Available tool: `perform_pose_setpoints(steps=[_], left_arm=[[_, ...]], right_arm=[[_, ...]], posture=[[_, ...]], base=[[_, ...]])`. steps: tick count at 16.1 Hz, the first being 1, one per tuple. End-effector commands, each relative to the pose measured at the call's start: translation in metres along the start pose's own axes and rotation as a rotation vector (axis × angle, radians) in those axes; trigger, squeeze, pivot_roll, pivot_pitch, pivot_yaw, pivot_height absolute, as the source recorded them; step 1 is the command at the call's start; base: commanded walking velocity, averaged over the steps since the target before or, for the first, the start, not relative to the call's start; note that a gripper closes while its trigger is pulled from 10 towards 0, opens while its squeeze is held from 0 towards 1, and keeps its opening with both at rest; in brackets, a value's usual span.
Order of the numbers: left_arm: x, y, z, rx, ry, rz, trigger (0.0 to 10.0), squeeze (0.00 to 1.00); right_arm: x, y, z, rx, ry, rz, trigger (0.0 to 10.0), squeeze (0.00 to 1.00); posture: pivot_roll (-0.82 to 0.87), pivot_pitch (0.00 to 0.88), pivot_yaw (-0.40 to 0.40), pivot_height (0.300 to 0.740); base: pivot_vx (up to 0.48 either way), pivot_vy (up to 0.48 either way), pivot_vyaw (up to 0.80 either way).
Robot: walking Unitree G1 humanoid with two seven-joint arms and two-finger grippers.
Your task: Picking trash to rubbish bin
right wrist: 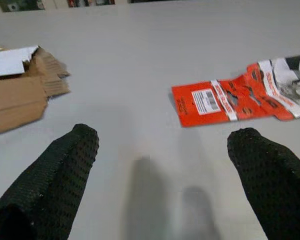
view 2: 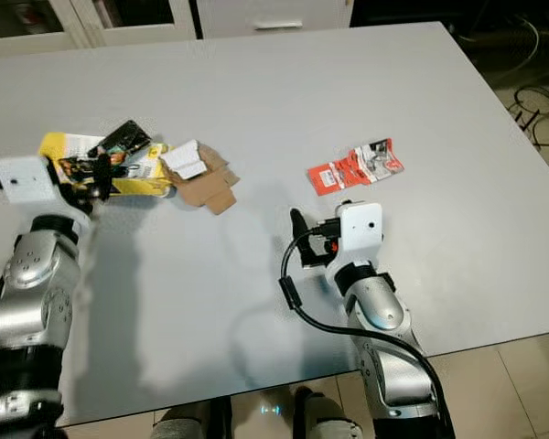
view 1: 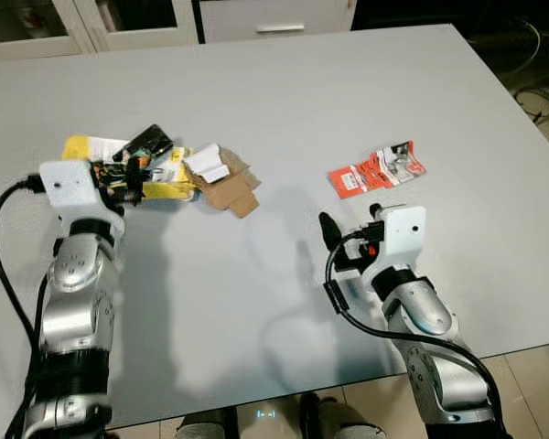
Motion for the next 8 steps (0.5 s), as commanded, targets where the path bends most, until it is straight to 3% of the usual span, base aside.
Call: perform_pose_setpoints(steps=[1, 5, 8], left_arm=[[-0.007, 0.001, -0.001, 0.004, 0.008, 0.018, 10.0, 0.0], [-0.018, 0.01, -0.001, 0.011, 0.02, 0.048, 10.0, 0.0], [-0.033, 0.016, -0.014, -0.033, 0.03, 0.083, 10.0, 0.0]], right_arm=[[-0.002, -0.004, 0.001, -0.002, 0.006, 0.004, 10.0, 0.0], [-0.001, -0.006, 0.002, -0.006, 0.001, 0.003, 10.0, 0.0], [0.0, -0.009, 0.002, -0.011, -0.002, -0.002, 10.0, 0.0]], posture=[[-0.11, 0.256, 0.014, 0.74], [-0.13, 0.264, 0.007, 0.74], [-0.14, 0.27, 0.006, 0.74]], base=[[0.0, 0.0, 0.0], [0.0, 0.0, 0.0], [0.0, 0.0, 0.0]])
Point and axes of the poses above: a point about 5 cm out from each wrist's last joint towards the gripper, its own y axis pointing out of the wrist towards the gripper, its own z axis along the axis of the wrist's last joint, x = y × z, the point moved 5 cm from there along y, pointing out of the wrist towards the gripper, and after that the axes turned 1 degree about y, right-handed, at the moved point
